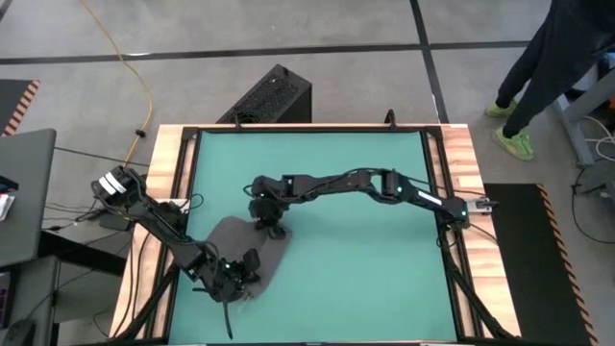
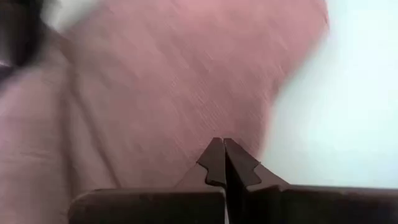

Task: Roll towel into tight, uniform cylinder
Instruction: Roll the gray towel

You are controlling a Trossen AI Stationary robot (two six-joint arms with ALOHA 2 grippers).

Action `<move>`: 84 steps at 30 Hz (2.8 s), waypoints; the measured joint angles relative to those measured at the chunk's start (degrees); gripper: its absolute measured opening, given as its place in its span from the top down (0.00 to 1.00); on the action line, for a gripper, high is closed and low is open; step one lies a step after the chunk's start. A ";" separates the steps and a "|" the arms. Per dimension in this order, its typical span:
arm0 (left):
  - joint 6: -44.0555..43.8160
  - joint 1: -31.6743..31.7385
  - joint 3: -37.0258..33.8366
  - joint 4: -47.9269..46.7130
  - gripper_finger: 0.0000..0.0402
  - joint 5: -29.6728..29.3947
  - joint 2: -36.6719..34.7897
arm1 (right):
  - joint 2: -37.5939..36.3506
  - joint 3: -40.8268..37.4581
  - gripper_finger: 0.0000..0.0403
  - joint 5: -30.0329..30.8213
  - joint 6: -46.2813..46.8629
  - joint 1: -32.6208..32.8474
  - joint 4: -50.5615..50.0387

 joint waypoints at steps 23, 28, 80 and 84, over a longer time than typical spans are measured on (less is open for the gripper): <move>-0.51 -1.13 1.33 -20.95 1.00 -15.22 -12.85 | -0.68 0.17 0.98 16.33 17.54 -0.15 -22.65; -0.64 -0.97 1.39 -25.68 1.00 -15.60 -13.61 | -1.87 0.06 0.98 21.26 18.62 -0.21 -26.75; -4.35 5.31 1.24 -24.17 1.00 -20.13 -13.74 | -38.37 -58.21 0.98 26.99 13.85 8.18 36.98; -5.16 5.31 1.24 -24.18 1.00 -20.13 -13.74 | -36.38 -58.25 0.98 25.40 14.01 6.39 37.07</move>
